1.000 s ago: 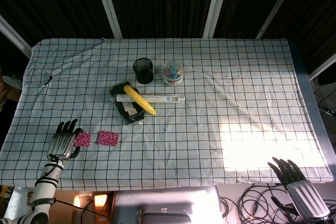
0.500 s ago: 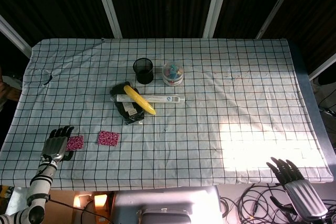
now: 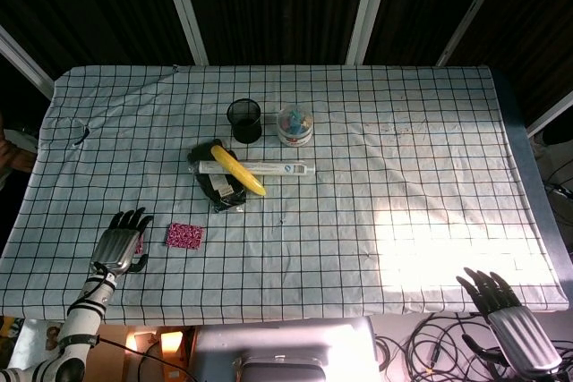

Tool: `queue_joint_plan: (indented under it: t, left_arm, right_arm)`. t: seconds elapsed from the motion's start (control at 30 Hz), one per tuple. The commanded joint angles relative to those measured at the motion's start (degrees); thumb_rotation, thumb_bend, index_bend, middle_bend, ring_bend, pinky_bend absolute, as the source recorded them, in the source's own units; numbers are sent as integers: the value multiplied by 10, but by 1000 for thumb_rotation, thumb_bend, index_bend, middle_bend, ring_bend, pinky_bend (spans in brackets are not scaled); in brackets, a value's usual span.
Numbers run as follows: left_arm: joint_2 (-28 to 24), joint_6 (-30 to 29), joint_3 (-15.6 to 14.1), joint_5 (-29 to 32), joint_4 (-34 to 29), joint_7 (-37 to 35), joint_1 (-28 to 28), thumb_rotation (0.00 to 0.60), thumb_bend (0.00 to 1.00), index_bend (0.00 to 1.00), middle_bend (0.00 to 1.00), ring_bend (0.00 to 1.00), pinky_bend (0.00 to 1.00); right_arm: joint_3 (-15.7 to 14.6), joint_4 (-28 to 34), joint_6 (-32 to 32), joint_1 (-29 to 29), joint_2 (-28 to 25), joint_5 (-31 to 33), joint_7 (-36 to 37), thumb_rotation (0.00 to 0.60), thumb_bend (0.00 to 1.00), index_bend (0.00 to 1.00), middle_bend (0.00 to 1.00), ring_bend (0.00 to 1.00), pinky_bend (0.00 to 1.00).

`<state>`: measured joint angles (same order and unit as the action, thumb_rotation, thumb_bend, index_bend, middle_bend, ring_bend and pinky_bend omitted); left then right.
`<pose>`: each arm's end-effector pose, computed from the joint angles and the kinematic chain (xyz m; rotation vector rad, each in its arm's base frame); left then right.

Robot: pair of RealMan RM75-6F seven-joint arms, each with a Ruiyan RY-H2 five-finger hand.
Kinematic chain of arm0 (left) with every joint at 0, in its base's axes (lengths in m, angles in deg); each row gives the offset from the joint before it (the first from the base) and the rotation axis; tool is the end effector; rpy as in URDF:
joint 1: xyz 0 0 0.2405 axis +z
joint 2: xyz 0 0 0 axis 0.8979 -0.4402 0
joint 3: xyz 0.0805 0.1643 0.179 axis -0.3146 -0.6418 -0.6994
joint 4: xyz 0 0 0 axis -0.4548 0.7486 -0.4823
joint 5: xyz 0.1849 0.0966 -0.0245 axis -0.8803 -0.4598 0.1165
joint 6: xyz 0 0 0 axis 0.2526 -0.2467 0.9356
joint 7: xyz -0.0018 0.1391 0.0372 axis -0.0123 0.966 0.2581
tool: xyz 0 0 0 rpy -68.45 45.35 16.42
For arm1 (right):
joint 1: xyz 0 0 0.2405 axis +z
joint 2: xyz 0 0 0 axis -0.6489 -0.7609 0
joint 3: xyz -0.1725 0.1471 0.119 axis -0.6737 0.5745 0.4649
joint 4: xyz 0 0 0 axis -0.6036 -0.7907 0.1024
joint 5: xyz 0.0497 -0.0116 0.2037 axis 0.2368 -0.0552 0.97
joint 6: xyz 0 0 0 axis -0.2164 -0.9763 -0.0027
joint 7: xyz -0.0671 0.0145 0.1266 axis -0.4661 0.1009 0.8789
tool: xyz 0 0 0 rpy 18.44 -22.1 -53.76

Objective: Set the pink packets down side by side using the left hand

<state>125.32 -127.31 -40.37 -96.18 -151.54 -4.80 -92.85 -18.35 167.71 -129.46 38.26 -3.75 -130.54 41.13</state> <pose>-0.2675 0.2774 0.0261 -1.6856 -1.0497 -0.5254 -0.3060 -0.0806 0.1450 1.7078 -1.0507 0.8184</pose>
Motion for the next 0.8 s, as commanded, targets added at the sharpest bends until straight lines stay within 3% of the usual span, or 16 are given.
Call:
queue_joint_plan:
  t: [0.03,0.33,0.8]
  left_arm:
    - [28,0,7,19,-2,33,-17,600,358,158,0,0,0]
    - [73,3,15,53,19,86,-42,600,358,160,0,0,0]
    - [92,13,20,60,43,83,-55,600,359,236,0,0,0]
  right_arm:
    - [-1,-3,-4,-1,-1,-3,5,600,198,0,0,0,0]
    - [-3,-10,-15,-5,-4,-8,17,600,198,0,0,0,0]
    - [-2,-15,-21,-8,-5,-5,24,600,198,0,0,0,0]
